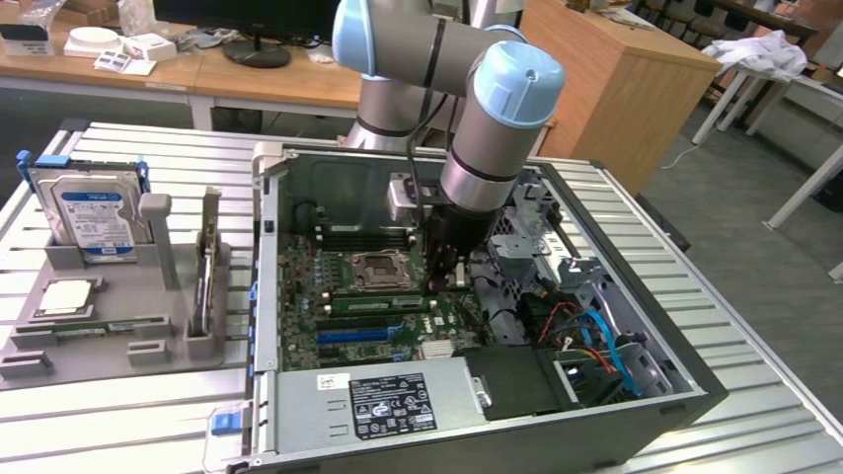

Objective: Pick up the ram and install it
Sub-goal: 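Press down the ram until it locks into place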

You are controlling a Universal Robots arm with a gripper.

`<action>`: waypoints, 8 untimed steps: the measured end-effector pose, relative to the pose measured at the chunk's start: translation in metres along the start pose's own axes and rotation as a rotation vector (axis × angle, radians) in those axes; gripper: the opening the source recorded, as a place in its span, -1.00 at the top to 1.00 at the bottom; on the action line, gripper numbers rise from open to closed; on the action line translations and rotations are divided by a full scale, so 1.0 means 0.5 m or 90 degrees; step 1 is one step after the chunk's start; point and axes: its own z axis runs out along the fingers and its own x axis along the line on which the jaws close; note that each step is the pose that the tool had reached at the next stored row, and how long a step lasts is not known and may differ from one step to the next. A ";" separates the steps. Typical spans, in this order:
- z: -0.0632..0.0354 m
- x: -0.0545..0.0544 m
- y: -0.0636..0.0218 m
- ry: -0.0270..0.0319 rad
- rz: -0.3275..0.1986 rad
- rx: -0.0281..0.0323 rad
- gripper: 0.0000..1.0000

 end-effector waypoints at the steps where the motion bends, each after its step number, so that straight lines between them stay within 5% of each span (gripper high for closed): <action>1: 0.000 0.000 0.000 0.0000 0.000 0.0000 0.79; 8: 0.006 0.001 0.000 0.0002 0.000 -0.0001 0.79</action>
